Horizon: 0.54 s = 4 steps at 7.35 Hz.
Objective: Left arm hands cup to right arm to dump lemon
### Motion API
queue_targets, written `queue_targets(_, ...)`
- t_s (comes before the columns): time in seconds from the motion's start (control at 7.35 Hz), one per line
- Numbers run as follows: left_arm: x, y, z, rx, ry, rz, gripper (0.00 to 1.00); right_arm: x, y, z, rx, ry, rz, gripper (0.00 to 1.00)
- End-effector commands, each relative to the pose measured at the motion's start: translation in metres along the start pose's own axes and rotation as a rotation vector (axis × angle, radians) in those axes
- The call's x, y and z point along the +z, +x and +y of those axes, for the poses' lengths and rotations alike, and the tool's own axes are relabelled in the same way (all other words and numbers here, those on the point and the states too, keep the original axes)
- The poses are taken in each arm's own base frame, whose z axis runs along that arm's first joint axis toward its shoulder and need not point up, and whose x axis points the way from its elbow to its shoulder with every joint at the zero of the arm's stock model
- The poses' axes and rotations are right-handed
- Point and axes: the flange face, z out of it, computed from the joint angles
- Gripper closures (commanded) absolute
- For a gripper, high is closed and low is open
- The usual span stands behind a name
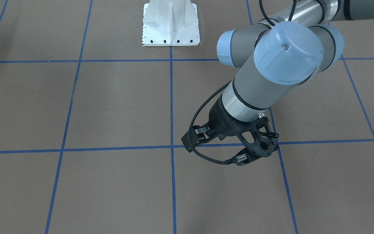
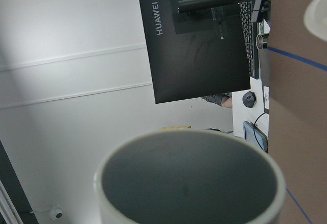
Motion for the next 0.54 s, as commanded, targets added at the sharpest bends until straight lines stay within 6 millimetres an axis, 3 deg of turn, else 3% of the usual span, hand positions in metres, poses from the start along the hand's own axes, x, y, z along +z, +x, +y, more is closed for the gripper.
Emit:
queue_targets(0.0,0.002,0.000,0.000,-0.001,0.000,-0.003,0.00,0.004,0.004,0.003,-0.216,-0.035,0.040,0.66)
queue_targets(0.41,0.015,-0.001,0.006,0.003,-0.009,-0.015,0.00,0.037,0.006,0.008,-0.606,-0.084,0.183,0.66)
